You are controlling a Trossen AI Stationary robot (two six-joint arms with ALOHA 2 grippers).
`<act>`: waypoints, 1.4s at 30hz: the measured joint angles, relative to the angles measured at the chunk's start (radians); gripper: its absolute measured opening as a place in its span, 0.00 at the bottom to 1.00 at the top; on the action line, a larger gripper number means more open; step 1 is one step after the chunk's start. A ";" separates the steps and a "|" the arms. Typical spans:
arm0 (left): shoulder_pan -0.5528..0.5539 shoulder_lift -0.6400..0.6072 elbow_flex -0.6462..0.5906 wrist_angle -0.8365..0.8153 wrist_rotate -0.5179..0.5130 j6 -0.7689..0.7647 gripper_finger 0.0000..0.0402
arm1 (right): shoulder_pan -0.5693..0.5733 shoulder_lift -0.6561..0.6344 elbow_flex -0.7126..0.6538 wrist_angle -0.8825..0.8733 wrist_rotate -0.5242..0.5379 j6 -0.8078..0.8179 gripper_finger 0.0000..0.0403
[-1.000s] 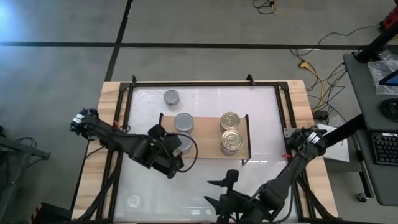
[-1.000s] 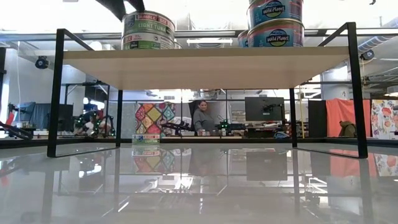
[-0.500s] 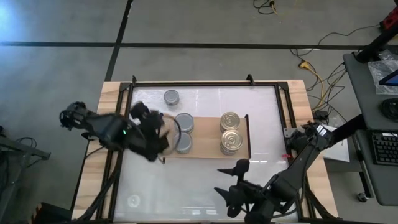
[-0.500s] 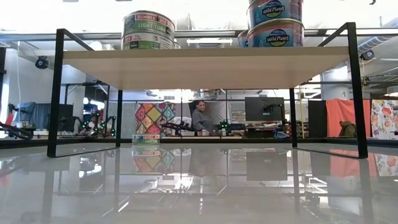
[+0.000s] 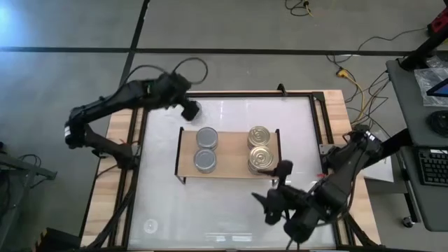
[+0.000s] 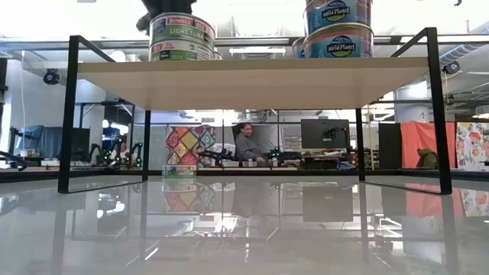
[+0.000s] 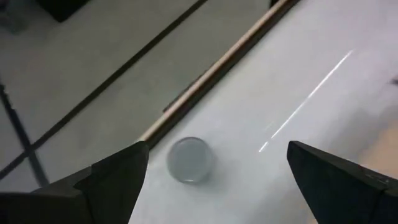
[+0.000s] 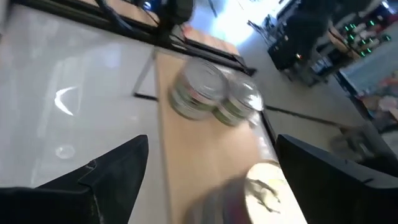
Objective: Stack canned seafood by type on shelf
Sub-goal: Adjust the blue-pink tuna can
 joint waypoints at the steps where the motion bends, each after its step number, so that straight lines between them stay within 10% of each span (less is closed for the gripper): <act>1: 0.039 0.009 -0.005 0.012 0.014 0.031 0.91 | -0.008 -0.009 -0.002 -0.027 0.000 0.014 0.87; 11: 0.415 0.153 -0.006 0.089 0.477 0.088 0.86 | -0.103 -0.076 -0.004 -0.141 -0.012 0.062 0.88; 19: 0.573 0.351 -0.007 0.067 0.742 0.106 0.48 | -0.134 -0.080 -0.005 -0.137 -0.215 0.167 0.86; 26: 0.597 0.443 -0.015 0.032 0.720 0.149 0.04 | -0.105 -0.053 -0.029 -0.139 -0.319 0.339 0.82; 42: 0.609 0.430 -0.195 0.118 0.711 0.142 0.00 | -0.043 -0.035 -0.157 -0.026 -0.348 0.579 0.73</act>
